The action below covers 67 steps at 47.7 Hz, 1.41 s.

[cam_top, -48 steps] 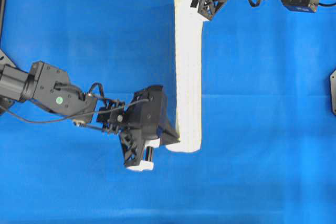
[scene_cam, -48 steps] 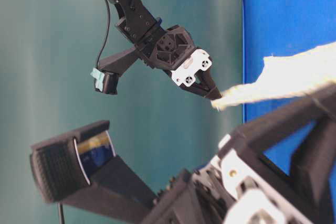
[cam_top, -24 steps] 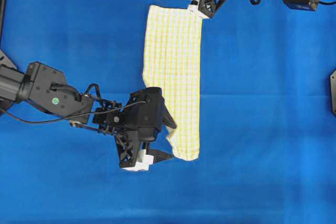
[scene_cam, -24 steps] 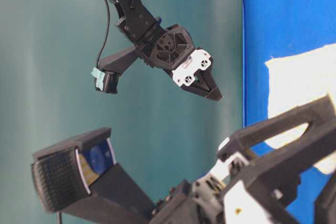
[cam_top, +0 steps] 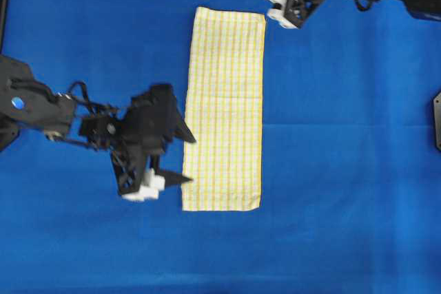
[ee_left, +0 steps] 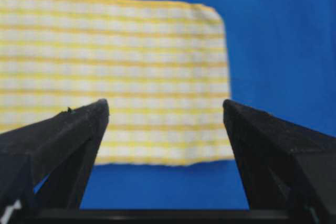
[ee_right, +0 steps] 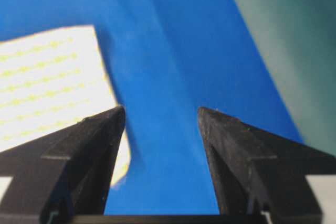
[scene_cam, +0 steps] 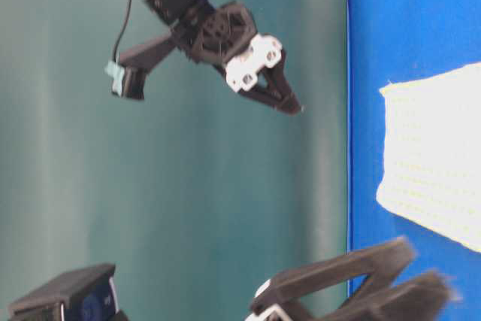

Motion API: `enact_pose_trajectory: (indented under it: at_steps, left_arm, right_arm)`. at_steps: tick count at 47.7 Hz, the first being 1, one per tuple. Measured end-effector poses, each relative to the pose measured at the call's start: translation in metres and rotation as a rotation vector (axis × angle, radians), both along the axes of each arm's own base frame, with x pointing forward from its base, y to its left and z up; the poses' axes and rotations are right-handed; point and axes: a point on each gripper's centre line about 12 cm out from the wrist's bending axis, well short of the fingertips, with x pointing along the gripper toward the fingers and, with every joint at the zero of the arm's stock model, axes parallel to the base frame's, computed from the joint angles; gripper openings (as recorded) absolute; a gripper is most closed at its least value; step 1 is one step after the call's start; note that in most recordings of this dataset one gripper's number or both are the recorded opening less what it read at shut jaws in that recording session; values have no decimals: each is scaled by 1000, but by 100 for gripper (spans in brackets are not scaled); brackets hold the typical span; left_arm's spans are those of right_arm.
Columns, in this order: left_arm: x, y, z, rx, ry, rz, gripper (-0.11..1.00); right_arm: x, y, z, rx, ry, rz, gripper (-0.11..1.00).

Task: Fold the yellow towel.
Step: 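Move both grippers to the strip's top end and grasp its corners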

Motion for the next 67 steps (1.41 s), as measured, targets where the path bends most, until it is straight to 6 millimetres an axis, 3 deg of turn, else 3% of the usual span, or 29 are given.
enact_pose_trajectory:
  at_steps: [15, 22, 27, 43, 57, 67]
  left_arm:
    - [-25, 65, -2, 38, 6, 151, 84]
    - [-34, 81, -1, 54, -4, 188, 85]
    - [-36, 87, -1, 57, -9, 206, 85]
    - [-36, 104, -1, 89, -26, 233, 85]
    - [-21, 167, -18, 178, -81, 358, 90]
    - [-8, 201, -38, 182, -42, 428, 92]
  right_arm:
    - [-23, 46, -1, 44, -43, 54, 61]
    - [-31, 75, 1, 67, -87, 103, 61]
    - [-36, 83, 2, 82, -114, 108, 61]
    - [-37, 78, 0, 92, -121, 84, 71]
    - [-30, 39, -29, 116, -65, -16, 72]
    - [-17, 17, -54, 127, -53, -51, 72]
